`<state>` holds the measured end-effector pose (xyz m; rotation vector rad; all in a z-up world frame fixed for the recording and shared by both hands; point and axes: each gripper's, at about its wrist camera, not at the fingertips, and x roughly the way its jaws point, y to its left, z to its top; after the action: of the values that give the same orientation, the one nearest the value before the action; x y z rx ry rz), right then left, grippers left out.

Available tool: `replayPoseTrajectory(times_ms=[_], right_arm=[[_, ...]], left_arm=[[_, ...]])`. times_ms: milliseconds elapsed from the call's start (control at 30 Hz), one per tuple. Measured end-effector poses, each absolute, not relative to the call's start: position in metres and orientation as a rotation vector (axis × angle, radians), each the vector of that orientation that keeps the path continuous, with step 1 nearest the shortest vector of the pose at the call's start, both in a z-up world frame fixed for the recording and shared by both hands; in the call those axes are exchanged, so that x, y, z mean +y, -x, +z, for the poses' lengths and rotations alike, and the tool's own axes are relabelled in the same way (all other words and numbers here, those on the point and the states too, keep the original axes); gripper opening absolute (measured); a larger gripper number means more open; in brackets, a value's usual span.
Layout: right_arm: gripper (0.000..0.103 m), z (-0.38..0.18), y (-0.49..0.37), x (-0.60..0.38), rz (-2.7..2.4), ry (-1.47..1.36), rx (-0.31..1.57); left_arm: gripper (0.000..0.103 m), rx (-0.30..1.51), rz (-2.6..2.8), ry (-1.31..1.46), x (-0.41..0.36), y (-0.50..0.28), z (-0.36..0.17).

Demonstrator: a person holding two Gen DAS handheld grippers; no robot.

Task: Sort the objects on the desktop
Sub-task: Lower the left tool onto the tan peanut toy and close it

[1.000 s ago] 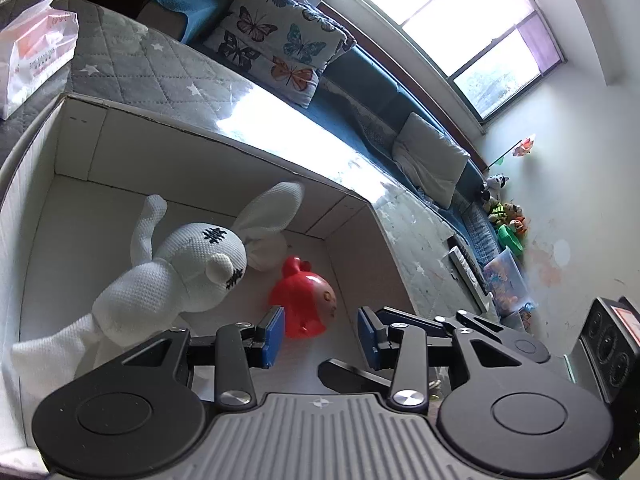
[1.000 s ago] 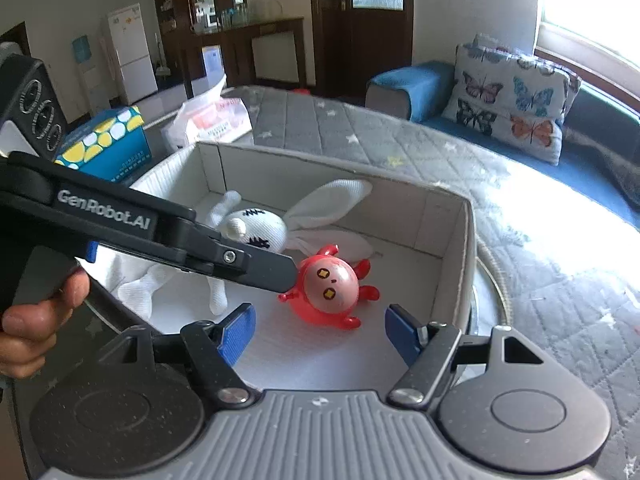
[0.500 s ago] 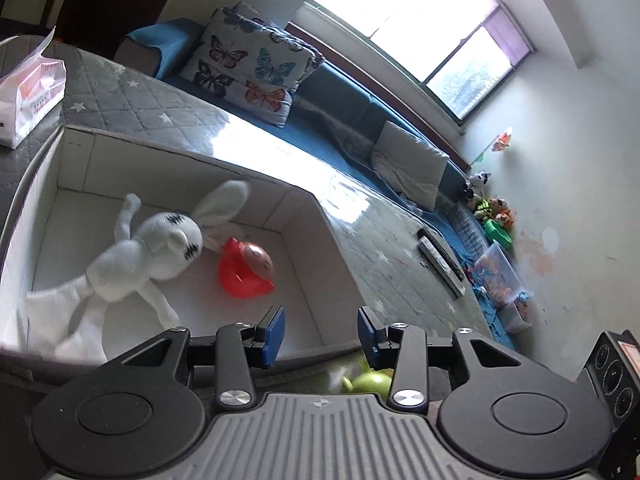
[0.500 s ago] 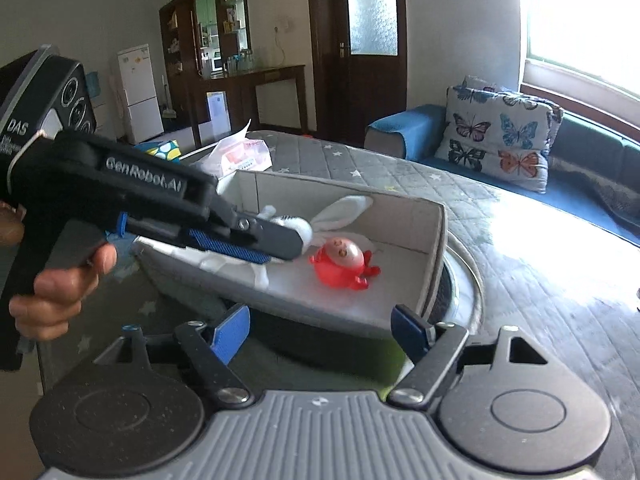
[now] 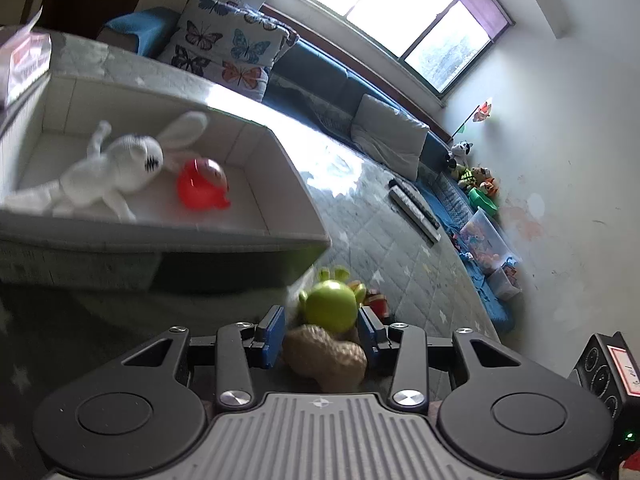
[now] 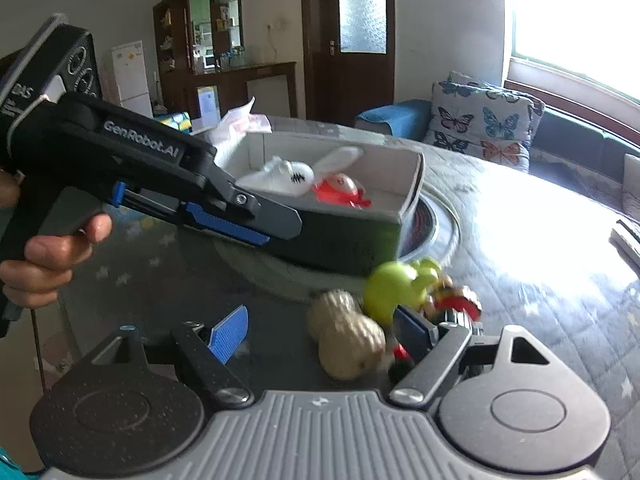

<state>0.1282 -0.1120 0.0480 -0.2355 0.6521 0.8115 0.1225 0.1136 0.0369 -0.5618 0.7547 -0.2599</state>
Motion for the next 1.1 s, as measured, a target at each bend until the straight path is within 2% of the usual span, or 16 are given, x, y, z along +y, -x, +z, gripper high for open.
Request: replayPoseTrajectory(times_ms=[1100], right_arm=[[0.082, 0.022, -0.134, -0.073, 0.821, 0.387, 0.674]], left_arm=[[0.042, 0.894, -0.155, 0.752, 0.104, -0.155, -0.006]])
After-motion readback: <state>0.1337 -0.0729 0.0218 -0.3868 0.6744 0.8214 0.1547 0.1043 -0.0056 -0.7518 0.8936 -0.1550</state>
